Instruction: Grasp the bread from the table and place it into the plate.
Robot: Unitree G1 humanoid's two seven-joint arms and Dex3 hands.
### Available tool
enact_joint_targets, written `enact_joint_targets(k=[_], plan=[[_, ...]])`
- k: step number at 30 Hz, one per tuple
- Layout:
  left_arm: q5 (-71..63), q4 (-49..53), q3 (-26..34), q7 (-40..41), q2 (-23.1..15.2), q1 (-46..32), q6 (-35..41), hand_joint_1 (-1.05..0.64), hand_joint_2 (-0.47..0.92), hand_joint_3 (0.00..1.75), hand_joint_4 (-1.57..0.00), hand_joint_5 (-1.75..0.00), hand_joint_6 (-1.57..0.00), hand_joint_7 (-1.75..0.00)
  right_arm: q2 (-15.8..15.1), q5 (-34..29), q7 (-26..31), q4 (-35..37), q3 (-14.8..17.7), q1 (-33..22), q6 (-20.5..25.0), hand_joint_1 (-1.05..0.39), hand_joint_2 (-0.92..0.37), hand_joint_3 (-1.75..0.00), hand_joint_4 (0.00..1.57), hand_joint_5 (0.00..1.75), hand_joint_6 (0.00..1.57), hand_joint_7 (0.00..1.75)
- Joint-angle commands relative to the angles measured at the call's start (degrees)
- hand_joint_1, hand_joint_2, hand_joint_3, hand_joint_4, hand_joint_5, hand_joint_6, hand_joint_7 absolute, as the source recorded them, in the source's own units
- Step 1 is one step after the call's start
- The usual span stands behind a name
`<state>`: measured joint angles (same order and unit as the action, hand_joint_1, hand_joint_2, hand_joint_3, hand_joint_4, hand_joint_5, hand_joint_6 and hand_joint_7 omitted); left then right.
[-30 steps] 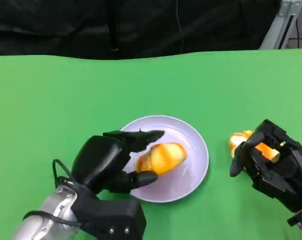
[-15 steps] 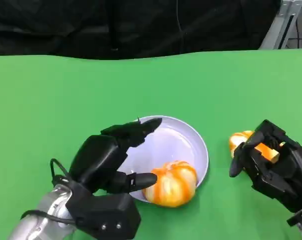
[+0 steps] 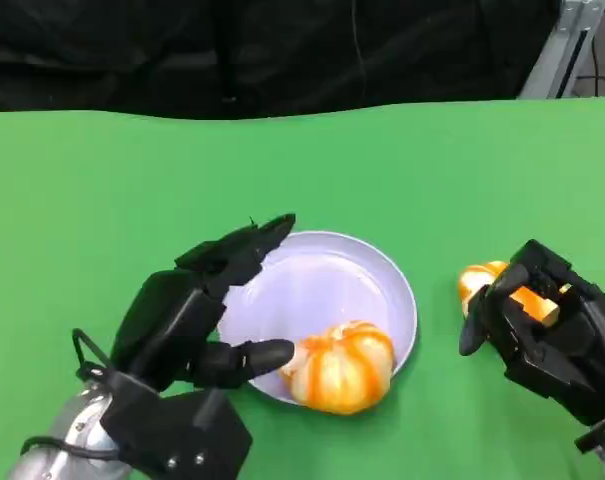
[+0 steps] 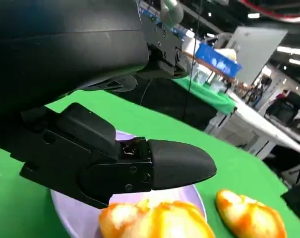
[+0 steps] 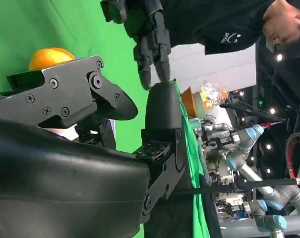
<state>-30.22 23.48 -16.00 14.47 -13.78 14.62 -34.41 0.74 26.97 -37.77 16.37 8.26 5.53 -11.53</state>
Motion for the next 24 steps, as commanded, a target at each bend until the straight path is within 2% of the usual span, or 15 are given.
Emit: enact_joint_targets(k=[1,10,24], plan=[[1.1,-2.4,3.2,2.9,-0.6,-2.8,-1.7,-1.05,0.92,0.68,-0.28,-0.01,-0.21,0.00,-0.8,0.2,-0.4,0.0,0.4,-0.2,-0.3,-0.01,-0.77,-0.93,0.60,1.75,0.46,1.57],[3.0,-4.6,6.6,3.6,-0.7,-5.8,-3.7,-1.05,0.92,0.69,-0.31,-0.02,-0.24,-0.01,-0.9,0.3,-0.7,0.0,0.4,-0.2,-0.1,-0.01,-0.78,-0.93,0.60,1.75,0.46,1.56],[2.9,-5.2,7.6,3.0,-0.1,-6.4,-3.8,-1.05,0.92,0.69,-0.33,-0.01,-0.25,-0.01,-0.9,0.3,-0.7,0.0,0.4,-0.2,0.1,-0.01,-0.77,-0.93,0.61,1.75,0.47,1.56]])
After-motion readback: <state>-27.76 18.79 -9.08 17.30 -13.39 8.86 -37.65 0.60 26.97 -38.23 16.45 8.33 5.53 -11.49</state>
